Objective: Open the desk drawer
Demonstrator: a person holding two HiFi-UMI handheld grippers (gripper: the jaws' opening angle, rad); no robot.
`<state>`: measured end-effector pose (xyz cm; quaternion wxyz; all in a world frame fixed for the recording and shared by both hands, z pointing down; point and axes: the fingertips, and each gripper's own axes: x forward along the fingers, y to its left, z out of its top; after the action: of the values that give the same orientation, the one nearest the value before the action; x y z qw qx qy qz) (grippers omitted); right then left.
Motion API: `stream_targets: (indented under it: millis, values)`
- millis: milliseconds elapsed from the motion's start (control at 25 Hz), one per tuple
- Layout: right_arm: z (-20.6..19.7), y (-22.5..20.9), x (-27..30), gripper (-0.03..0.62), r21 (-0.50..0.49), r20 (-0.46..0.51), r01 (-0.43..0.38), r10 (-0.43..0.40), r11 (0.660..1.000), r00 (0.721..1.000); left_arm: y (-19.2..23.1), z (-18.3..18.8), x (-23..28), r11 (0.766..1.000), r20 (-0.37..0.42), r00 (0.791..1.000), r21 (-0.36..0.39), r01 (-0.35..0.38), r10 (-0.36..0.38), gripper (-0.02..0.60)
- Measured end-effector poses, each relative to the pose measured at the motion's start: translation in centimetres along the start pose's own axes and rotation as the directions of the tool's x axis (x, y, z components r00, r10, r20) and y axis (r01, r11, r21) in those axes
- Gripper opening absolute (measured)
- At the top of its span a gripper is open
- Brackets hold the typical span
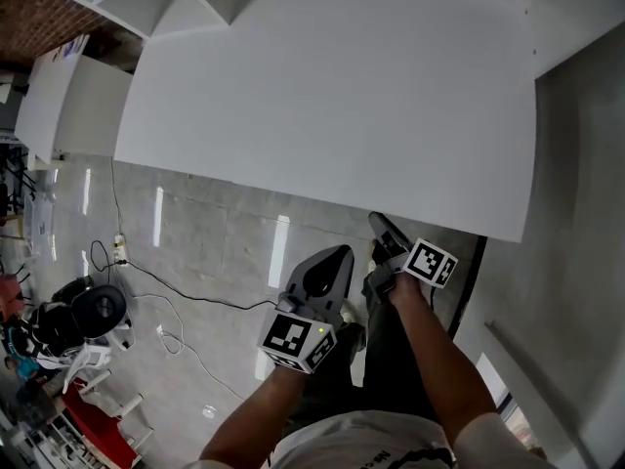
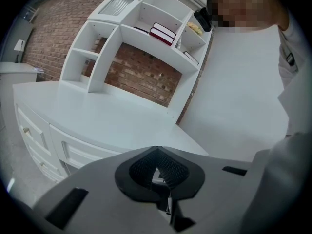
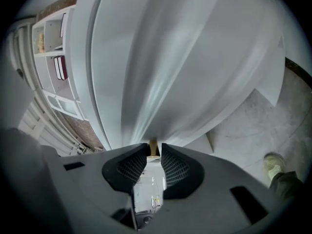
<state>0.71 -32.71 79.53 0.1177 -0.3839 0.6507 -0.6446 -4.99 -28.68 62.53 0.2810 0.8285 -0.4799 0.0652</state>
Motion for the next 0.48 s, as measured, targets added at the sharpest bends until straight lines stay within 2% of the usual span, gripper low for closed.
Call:
stream_targets:
  millis: [80,480]
  values:
    - [0.0,0.0,0.1,0.080,-0.006,0.002,-0.002,0.002,1.000,1.000,0.0,0.0,-0.3,1.000,-0.001,1.000,-0.002,-0.004,0.004,0.012]
    - [-0.2,0.3,-0.3,0.077,-0.042,0.020,0.021,-0.020,0.999,1.000,-0.2,-0.2,-2.8,1.000,0.017,1.000,-0.019,-0.018,0.018,0.012]
